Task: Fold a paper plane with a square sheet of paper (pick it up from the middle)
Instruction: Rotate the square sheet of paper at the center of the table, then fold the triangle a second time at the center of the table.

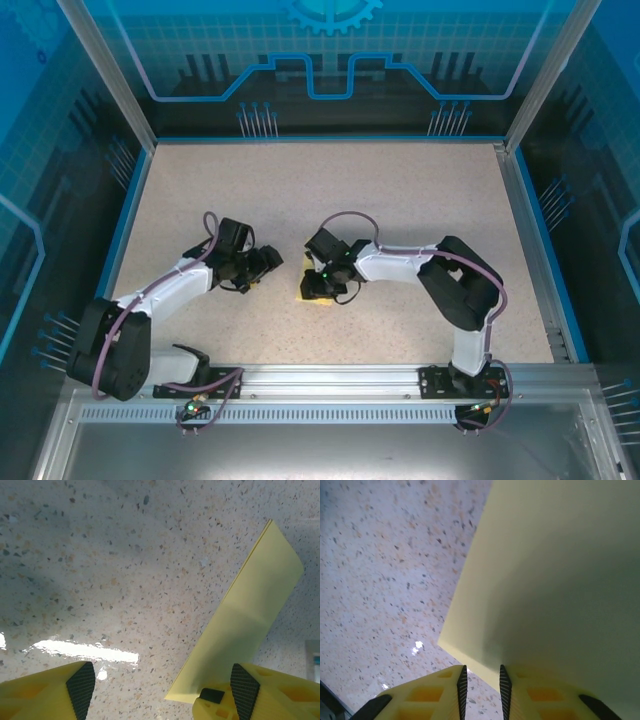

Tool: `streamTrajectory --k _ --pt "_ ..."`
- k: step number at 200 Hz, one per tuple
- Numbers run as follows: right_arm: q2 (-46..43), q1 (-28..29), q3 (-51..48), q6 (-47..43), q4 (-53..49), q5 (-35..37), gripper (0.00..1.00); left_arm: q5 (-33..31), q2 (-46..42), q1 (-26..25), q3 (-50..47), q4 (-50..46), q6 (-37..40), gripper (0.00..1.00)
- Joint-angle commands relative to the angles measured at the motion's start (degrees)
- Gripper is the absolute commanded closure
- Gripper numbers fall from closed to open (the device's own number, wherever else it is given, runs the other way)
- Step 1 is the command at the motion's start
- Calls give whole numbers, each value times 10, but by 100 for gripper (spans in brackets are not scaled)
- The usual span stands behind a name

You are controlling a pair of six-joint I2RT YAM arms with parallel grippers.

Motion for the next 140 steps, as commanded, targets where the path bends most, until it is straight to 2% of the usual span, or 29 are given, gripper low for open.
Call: streamTrajectory --k 1,14,37,85,140 --pt "-37 0 26 -20 -32 47 70 34 -11 3 -12 -7 5 23" --pt "-42 -10 37 -37 -56 79 66 51 -10 3 -16 1 10 23" --pt "-25 -40 53 -53 -73 105 65 86 -9 3 -23 27 11 23" --pt "32 -81 110 -73 -85 117 65 121 -6 -6 -24 41 4 24" --pt "69 -98 118 -66 -93 127 62 149 29 -36 -1 41 3 23"
